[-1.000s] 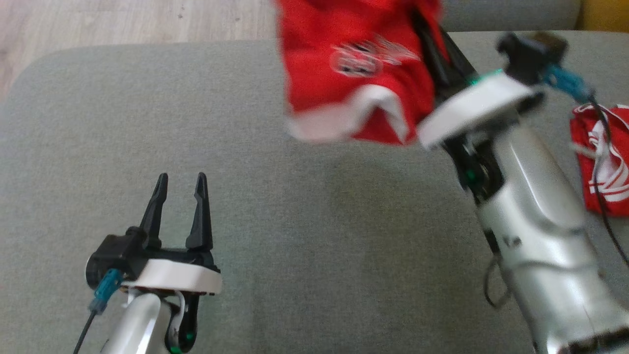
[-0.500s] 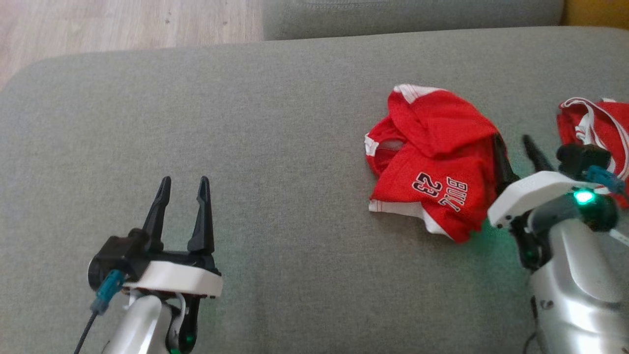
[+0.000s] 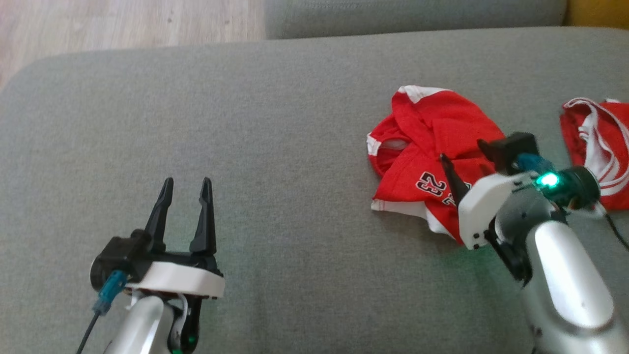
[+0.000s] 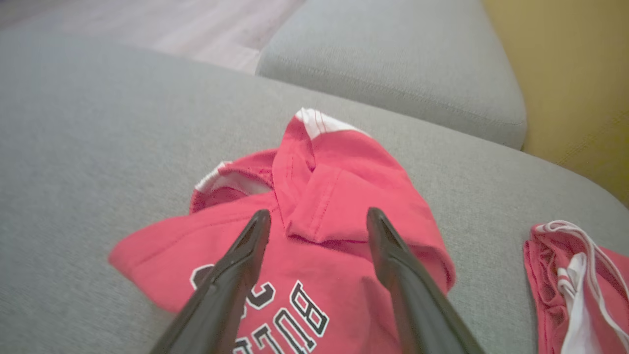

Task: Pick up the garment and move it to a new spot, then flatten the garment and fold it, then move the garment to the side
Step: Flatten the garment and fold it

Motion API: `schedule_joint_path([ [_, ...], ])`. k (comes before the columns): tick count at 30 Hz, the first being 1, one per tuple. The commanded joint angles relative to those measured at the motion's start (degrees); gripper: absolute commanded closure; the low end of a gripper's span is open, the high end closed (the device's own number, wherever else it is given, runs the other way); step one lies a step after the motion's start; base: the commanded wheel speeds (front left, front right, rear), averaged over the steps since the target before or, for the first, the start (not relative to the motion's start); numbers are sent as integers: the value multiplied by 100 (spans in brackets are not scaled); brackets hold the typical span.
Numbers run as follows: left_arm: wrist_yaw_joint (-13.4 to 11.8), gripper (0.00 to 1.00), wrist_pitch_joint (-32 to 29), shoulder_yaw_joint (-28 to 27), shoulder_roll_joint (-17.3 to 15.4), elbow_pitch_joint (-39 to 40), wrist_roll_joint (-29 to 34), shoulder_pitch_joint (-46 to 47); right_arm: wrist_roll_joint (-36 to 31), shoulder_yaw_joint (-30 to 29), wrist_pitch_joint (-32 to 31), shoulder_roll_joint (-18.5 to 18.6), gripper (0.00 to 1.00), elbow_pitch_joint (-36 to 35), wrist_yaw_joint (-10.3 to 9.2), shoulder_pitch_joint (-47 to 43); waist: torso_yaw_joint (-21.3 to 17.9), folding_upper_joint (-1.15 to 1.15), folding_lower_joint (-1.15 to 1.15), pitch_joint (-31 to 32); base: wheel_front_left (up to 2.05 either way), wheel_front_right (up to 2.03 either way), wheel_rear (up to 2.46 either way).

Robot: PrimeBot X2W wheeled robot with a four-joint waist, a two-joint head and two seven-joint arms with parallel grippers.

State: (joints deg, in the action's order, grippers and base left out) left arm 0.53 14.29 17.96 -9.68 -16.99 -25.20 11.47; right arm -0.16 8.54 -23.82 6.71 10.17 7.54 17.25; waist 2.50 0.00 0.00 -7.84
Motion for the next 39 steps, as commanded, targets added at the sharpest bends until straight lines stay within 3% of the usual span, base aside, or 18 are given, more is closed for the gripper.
schedule_joint_path([
  [1, 2, 0, 70, -198, -43, 206, 63, 281, -17, 211, -160, 158, 0, -30, -5, 407, 53, 0, 0, -101, 0, 0, 0],
  [9, 50, 0, 70, -187, 15, 209, 96, 475, -64, 720, -409, 393, 0, 1242, -5, 1333, 258, 0, 0, -370, 0, 0, 0],
  [14, 73, 0, 70, -204, 55, 197, 117, 511, -309, 709, -676, 465, 1, 1972, -5, 1625, 325, 0, 0, -430, 0, 0, 0],
  [15, 77, 0, 70, -208, 64, 194, 120, 512, -335, 680, -678, 456, 24, 2056, -5, 1659, 334, 0, 0, -434, 0, 0, 0],
  [16, 81, 0, 71, -213, 71, 191, 124, 511, -342, 655, -654, 437, 100, 2113, -5, 1684, 340, 0, 0, -433, 0, 0, 0],
  [24, 89, 0, 71, -274, 101, 169, 153, 457, -1, 650, -60, 82, 100, 1864, -5, 1904, 335, 0, 0, -335, 0, 0, 0],
  [33, 94, 0, 71, -365, 129, 189, 183, 371, 1495, 1806, 570, -336, 100, 607, -5, 2802, 289, 0, 0, -152, 0, 0, 0],
  [39, 103, 0, 71, -399, 140, 209, 204, 324, 2176, 1487, 960, -379, 100, 122, -5, 2971, 302, 0, 0, -68, 0, 0, 0],
])
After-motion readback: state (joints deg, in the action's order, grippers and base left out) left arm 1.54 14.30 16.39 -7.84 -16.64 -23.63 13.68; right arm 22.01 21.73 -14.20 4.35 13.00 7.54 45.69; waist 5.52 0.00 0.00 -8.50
